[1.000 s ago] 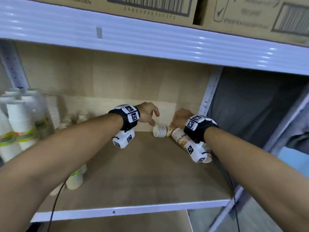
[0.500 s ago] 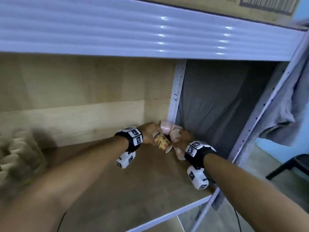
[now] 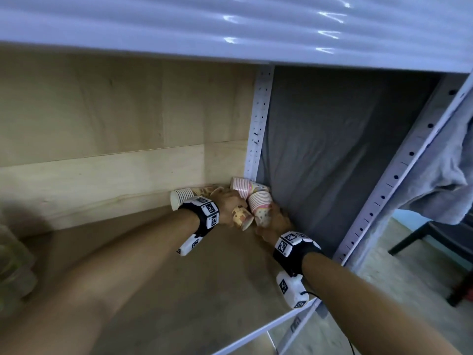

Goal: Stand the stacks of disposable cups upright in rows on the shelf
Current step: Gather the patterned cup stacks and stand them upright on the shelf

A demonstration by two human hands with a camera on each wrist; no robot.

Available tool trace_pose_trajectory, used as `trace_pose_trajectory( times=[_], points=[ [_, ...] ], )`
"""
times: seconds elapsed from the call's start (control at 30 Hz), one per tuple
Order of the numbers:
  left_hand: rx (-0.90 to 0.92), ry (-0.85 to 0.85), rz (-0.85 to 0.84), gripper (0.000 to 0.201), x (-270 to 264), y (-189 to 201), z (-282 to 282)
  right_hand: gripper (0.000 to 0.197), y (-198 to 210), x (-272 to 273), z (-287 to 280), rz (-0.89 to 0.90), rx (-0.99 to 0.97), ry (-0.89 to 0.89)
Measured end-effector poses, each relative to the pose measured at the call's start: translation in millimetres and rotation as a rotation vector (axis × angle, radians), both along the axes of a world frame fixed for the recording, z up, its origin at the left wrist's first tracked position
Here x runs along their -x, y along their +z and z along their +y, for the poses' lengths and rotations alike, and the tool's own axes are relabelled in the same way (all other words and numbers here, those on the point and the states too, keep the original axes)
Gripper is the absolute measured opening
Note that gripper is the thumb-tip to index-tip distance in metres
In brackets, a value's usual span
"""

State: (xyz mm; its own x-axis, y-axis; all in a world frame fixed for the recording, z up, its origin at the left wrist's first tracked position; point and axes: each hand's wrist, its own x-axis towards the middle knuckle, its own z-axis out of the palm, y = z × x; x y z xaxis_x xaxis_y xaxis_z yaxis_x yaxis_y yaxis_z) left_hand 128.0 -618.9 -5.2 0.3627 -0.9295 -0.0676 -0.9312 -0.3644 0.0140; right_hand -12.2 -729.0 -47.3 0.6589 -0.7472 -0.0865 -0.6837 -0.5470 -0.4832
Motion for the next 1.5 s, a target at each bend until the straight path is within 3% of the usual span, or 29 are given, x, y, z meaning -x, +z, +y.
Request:
trace_pose_trajectory(
  times=[0.23, 0.33, 0.8, 0.9, 1.0, 1.1, 1.2, 1.5],
  points=[
    [-0.068, -0.062, -0.228, 0.067, -4, -13, -5, 0.083, -4, 3, 2, 0.003, 0.003, -0.019],
    [-0.075, -0.06, -0.241, 0.065, -4, -15, -6, 0.081, -5, 4, 2, -0.016, -0.009, -0.021],
    [0.122, 0.066, -0.044, 0.064, 5, 11, 18, 0.05, 26, 3, 14, -0.081, 0.06, -0.041],
    [0.205, 0.145, 0.112, 0.066, 10, 24, 31, 0.051, 40, -3, 17, -0.101, 0.107, -0.034],
    [0.283, 0.208, 0.264, 0.065, 14, 37, 49, 0.037, 57, -11, 28, -0.104, 0.177, -0.031],
    [0.298, 0.271, 0.353, 0.063, 17, 53, 71, 0.029, 75, -18, 44, -0.07, 0.254, 0.026],
    [0.274, 0.341, 0.395, 0.062, 17, 67, 94, 0.037, 89, -26, 62, -0.009, 0.296, 0.118],
    [0.118, 0.489, 0.337, 0.054, 9, 97, 175, 0.044, 115, -49, 128, 0.013, 0.233, 0.415]
  ],
)
